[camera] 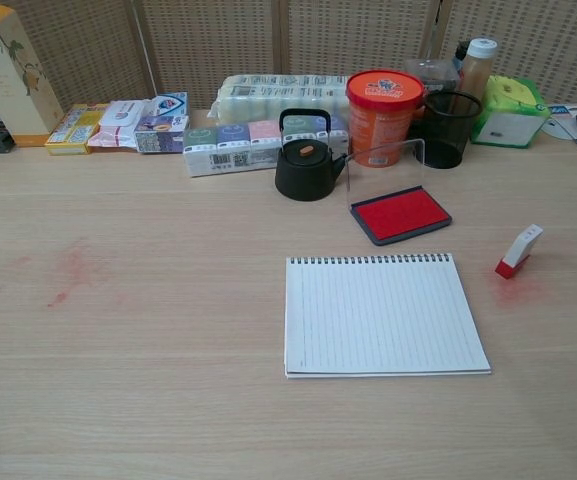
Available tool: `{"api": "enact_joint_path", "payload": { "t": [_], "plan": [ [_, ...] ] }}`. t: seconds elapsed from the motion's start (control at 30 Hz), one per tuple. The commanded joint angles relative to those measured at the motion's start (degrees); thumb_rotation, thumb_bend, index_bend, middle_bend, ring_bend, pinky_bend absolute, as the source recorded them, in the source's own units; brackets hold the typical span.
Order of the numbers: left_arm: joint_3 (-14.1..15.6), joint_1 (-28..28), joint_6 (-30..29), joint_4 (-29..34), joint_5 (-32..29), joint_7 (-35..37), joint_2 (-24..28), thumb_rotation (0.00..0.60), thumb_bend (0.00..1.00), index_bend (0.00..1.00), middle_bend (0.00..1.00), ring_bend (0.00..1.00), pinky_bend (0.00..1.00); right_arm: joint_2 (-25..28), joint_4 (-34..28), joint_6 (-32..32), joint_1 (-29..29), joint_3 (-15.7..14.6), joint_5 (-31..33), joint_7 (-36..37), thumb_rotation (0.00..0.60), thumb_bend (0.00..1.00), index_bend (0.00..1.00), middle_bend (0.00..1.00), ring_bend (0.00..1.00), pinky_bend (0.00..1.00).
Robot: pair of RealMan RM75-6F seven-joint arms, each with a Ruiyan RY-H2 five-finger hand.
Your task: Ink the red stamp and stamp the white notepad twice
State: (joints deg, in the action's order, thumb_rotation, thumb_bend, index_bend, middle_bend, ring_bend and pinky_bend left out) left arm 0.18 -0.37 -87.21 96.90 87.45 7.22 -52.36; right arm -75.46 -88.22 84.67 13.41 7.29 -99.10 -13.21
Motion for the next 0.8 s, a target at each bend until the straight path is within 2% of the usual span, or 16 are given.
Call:
{"api": "enact_joint_path", "payload": {
  "t": [0.03,0.13,0.3,0.5,0.8],
  "plan": [
    [-0.01,-0.02,0.07,0.01,-0.10,0.09,0.05,0.600,0.00,0.00,0.00,0.00,0.01,-0.30,0.27,-0.03,0.37,0.08,0.11,-0.17,0.600,0.02,0.25,1.00,1.00,1.00],
    [-0.01,0.00,0.08,-0.02,-0.12,0.08,0.04,0.600,0.00,0.00,0.00,0.00,0.01,-0.18,0.67,-0.70,0.96,-0.42,-0.41,-0.49,0.600,0.03,0.25,1.00,1.00,1.00],
    [0.15,0.01,0.04,0.05,0.28,-0.04,-0.03,0.600,0.00,0.00,0.00,0.00,0.01,0.09,2.25,-3.89,3.35,-1.76,-1.98,1.96,0.600,0.14,0.28,1.00,1.00,1.00],
    [0.41,0.00,-0.02,0.26,0.93,-0.62,-0.17,0.600,0.00,0.00,0.00,0.00,0.01,-0.91,9.18,-9.05,8.83,-3.35,-5.35,8.55,0.600,0.22,0.33,1.00,1.00,1.00],
    [0.26,-0.21,0.65,0.23,0.16,-1.02,-0.33,0.600,0.00,0.00,0.00,0.00,0.01,-5.16,16.59,-16.22,13.87,-3.43,-2.89,11.74,0.600,0.31,0.38,1.00,1.00,1.00]
  ]
}}
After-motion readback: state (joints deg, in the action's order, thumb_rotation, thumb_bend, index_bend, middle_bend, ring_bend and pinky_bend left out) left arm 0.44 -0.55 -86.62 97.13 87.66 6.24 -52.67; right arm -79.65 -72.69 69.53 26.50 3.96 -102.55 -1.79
